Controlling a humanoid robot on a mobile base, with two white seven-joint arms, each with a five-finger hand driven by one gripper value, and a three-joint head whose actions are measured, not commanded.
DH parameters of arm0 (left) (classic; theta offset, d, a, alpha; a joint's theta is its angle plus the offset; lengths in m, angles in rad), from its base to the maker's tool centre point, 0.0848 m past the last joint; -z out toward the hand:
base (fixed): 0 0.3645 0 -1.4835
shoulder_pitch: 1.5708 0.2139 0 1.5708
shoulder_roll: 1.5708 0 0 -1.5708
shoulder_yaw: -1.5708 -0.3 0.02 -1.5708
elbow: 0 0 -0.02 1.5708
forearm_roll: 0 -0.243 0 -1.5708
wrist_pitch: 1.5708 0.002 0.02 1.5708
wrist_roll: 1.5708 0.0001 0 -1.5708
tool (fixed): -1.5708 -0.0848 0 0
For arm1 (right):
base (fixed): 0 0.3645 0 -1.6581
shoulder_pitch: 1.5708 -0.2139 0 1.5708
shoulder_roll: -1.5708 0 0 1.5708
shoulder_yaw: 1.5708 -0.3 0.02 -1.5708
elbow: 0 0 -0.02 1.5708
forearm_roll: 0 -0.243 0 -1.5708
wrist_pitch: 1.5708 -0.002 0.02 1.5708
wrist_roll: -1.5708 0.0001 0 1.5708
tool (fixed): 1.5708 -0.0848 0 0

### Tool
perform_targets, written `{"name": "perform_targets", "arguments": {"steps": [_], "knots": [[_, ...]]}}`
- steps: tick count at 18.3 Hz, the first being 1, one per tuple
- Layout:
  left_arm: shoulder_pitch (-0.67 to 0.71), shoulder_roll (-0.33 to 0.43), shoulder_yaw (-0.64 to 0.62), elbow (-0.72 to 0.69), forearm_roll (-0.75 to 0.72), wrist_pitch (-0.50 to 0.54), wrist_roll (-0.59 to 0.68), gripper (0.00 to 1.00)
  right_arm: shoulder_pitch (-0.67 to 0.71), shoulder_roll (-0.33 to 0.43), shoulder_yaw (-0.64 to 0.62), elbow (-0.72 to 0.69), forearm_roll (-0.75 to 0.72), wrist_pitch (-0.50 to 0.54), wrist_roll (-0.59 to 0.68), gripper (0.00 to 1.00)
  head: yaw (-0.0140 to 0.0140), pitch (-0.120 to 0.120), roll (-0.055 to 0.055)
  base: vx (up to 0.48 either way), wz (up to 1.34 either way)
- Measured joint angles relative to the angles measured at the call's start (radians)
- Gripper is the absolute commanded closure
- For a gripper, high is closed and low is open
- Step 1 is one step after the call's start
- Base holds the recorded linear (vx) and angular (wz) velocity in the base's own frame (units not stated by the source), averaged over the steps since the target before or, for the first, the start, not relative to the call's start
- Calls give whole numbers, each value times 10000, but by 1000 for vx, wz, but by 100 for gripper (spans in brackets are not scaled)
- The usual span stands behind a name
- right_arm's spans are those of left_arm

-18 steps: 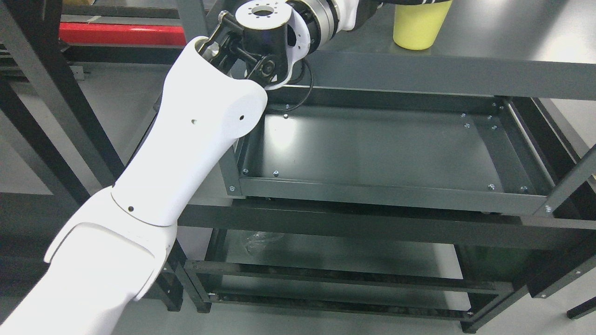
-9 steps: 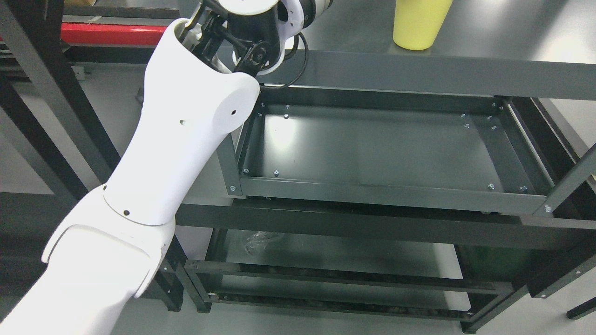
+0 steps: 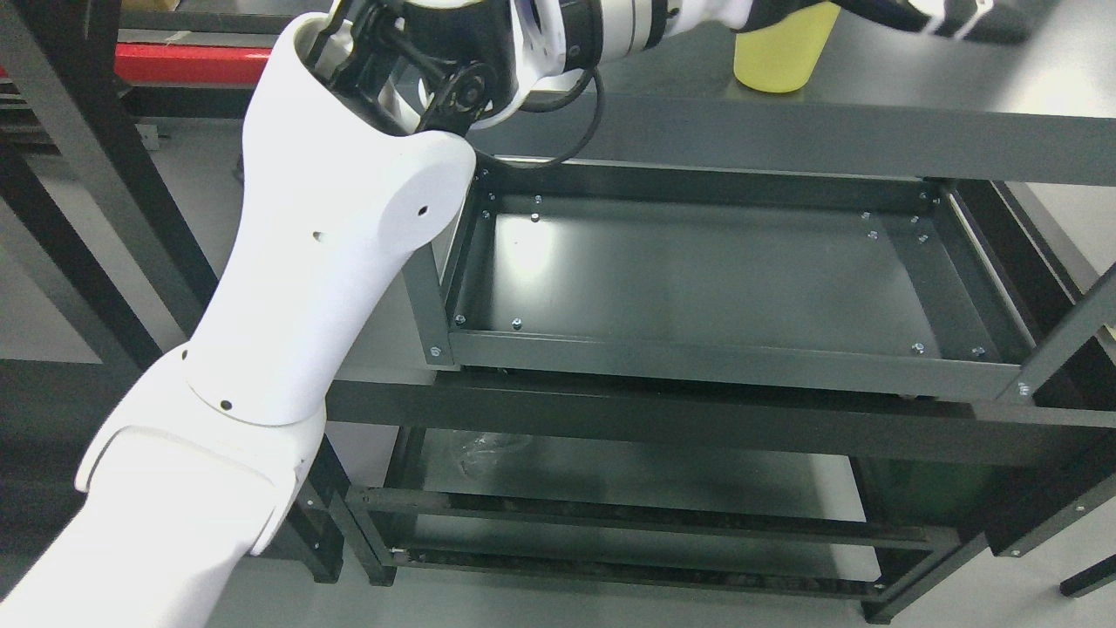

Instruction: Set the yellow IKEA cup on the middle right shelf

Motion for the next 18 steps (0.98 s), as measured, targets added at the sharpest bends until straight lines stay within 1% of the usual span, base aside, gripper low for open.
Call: {"name": "perform_targets", "arguments": {"steps": [3, 4, 6, 9, 12, 13, 15, 18], "knots": [[296, 0, -203, -360, 190, 64, -1655, 2, 1, 0, 0, 0, 0, -1, 0, 1, 0, 0, 0, 0, 0], [548, 0, -361, -463, 239, 71, -1957, 2, -1, 0, 0, 0, 0, -1, 0, 1, 0, 0, 0, 0, 0], [1047, 0, -665, -602, 289, 83, -2195, 2, 0, 0, 0, 0, 0, -1, 0, 1, 0, 0, 0, 0, 0], [2182, 0, -1202, -778, 297, 76, -2315, 2, 0, 0, 0, 0, 0, -3, -1, 1, 0, 0, 0, 0, 0], [3455, 1, -1554, -811, -120, -74, -2317, 2, 0, 0, 0, 0, 0, -3, 0, 1, 0, 0, 0, 0, 0], [3901, 1, -1623, -765, -403, -370, -2222, 2, 0, 0, 0, 0, 0, -3, 0, 1, 0, 0, 0, 0, 0], [4726, 1, -1653, -573, -1094, -1303, -1681, 2, 1, 0, 0, 0, 0, -3, -1, 1, 0, 0, 0, 0, 0], [5838, 1, -1435, -168, -2418, -3177, 313, 2, 0, 0, 0, 0, 0, -3, -2, 1, 0, 0, 0, 0, 0]]}}
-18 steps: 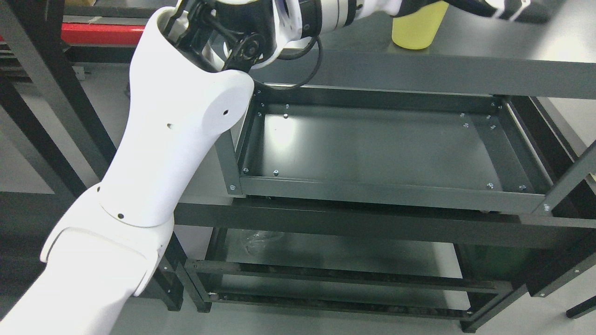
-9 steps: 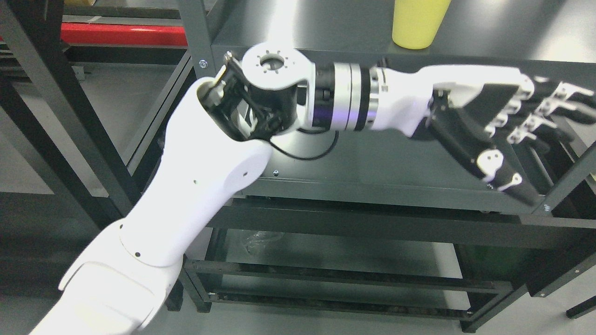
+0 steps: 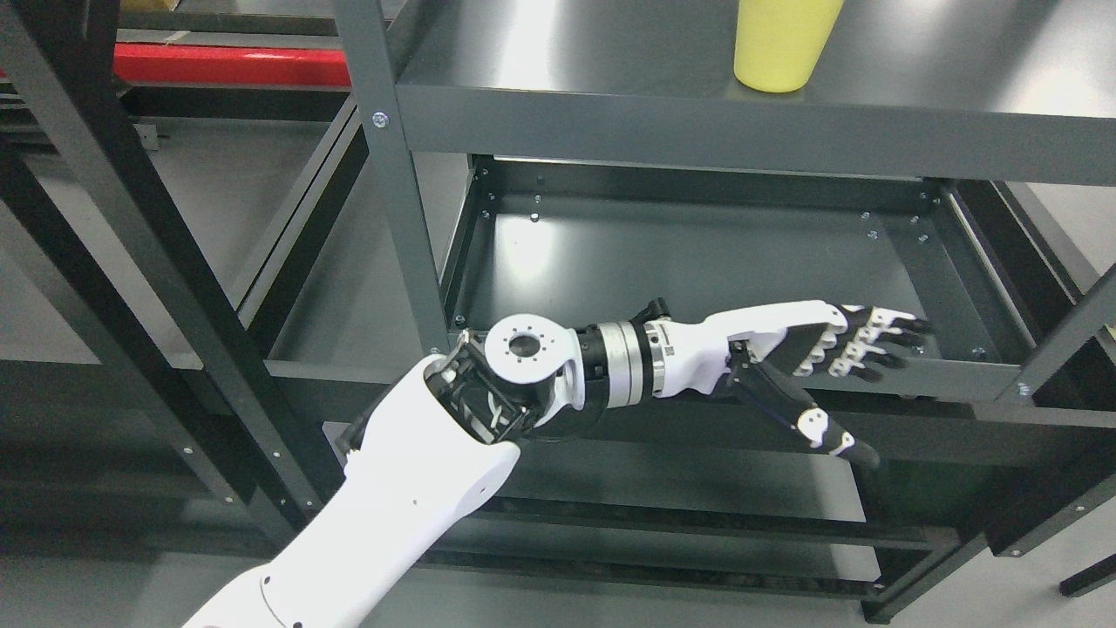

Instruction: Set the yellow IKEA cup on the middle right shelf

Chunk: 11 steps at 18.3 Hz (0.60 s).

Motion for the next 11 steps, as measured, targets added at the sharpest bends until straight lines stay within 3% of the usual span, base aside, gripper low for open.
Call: {"name": "perform_targets", "arguments": {"steps": [4, 7, 11], "knots": [[1164, 0, 575, 383, -1478, -1880, 2889, 2, -1, 0, 0, 0, 0, 0, -13, 1, 0, 0, 0, 0, 0], [1853, 0, 1165, 544, -2084, -3142, 3555, 2, 0, 0, 0, 0, 0, -1, -47, 1, 0, 0, 0, 0, 0], [2696, 0, 1940, 513, -2559, -3753, 3841, 2, -1, 0, 0, 0, 0, -1, -39, 1, 0, 0, 0, 0, 0]]}}
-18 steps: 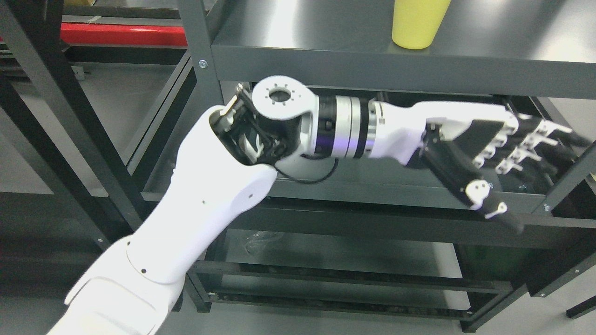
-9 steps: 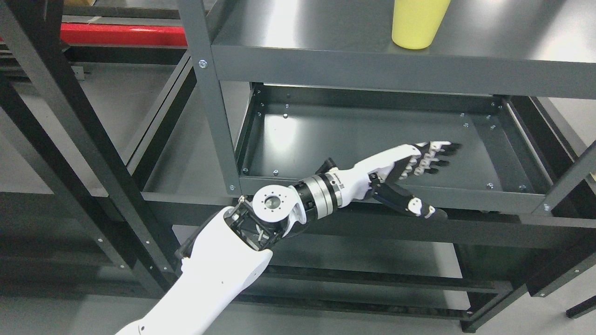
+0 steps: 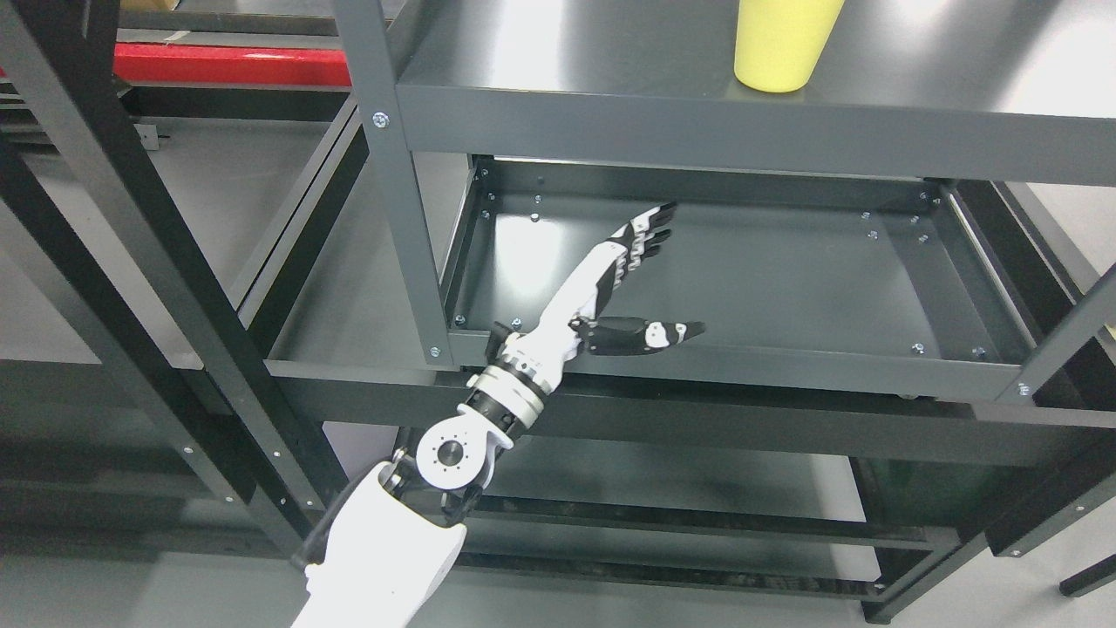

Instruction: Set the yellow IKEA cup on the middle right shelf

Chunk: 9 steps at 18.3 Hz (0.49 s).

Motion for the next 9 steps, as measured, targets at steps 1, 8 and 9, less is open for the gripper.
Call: {"name": "perform_targets", "arguments": {"steps": [1, 8, 9], "knots": [[200, 0, 153, -53, -64, -36, 40, 2, 0, 0, 0, 0, 0, 0, 19, 1, 0, 0, 0, 0, 0], [1213, -1, 1156, -518, -320, -50, 105, 1, 0, 0, 0, 0, 0, 0, 44, 1, 0, 0, 0, 0, 0], [1284, 0, 1296, -575, -332, -55, 105, 2, 0, 0, 0, 0, 0, 0, 44, 0, 0, 0, 0, 0, 0]]}}
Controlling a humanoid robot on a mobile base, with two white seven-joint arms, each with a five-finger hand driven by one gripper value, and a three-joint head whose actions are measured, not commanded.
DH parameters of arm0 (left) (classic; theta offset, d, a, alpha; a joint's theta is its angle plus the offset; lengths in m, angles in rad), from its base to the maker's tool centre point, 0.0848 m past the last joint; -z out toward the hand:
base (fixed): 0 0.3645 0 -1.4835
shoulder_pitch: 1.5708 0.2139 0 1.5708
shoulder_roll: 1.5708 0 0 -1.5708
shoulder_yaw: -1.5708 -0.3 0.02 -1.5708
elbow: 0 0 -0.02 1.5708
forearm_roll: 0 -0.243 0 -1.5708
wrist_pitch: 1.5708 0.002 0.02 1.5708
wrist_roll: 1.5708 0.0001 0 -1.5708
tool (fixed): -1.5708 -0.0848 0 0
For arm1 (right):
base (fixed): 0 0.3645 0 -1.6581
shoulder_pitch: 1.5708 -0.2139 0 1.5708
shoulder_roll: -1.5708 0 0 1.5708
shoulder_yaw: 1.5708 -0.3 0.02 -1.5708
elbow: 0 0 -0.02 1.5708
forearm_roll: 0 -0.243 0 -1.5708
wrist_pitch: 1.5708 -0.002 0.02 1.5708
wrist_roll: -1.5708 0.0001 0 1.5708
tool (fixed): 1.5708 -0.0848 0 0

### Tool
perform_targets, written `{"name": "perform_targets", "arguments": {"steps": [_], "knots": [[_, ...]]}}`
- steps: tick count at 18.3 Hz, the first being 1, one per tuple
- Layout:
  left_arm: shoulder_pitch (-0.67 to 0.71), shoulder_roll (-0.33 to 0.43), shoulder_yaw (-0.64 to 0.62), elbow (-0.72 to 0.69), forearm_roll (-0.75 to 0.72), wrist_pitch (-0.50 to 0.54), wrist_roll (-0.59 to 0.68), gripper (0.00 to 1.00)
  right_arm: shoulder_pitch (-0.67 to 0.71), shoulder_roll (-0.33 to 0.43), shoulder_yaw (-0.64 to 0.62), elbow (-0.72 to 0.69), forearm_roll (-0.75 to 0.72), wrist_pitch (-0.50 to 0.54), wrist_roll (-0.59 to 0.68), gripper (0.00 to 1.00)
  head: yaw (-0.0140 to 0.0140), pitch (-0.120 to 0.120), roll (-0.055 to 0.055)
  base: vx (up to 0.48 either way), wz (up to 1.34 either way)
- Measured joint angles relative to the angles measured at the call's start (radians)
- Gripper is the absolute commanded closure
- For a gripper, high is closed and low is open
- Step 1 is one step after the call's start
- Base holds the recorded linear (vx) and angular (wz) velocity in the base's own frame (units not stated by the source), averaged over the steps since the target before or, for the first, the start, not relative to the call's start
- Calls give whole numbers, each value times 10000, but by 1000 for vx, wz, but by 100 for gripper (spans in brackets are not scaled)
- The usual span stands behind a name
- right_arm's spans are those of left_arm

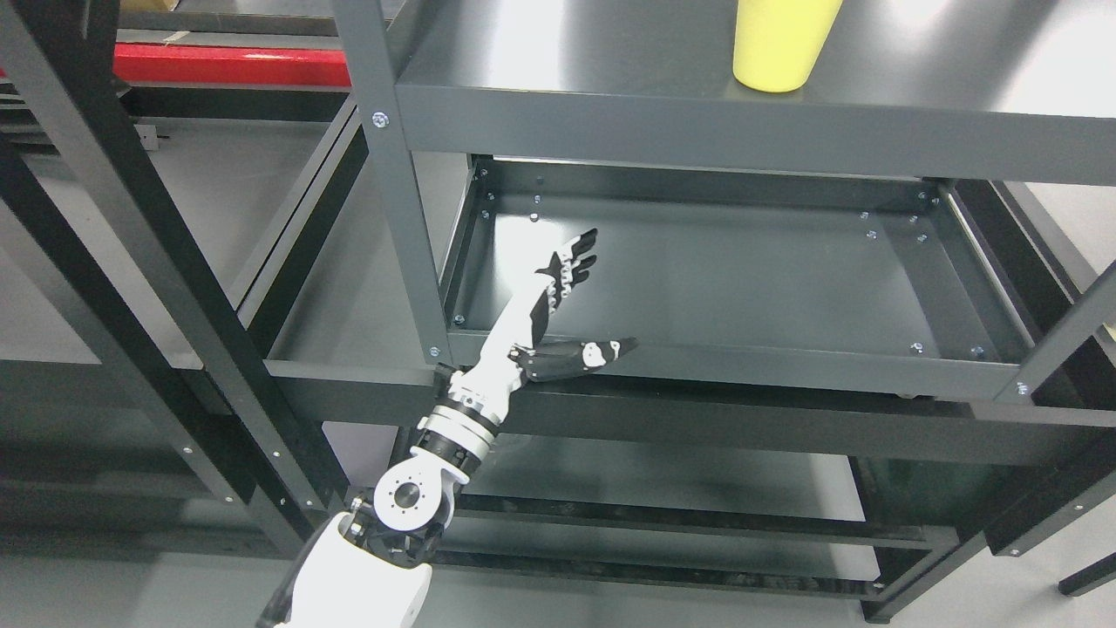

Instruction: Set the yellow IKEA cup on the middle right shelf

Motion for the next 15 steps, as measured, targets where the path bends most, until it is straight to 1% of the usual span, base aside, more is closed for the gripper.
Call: {"name": "perform_targets", "arguments": {"steps": [7, 15], "knots": [[461, 0, 699, -276, -38, 1, -21, 2, 0, 0, 0, 0, 0, 0, 5, 1, 0, 0, 0, 0, 0], [612, 0, 1031, -424, -39, 10, -46, 1, -1, 0, 0, 0, 0, 0, 7, 1, 0, 0, 0, 0, 0]]}}
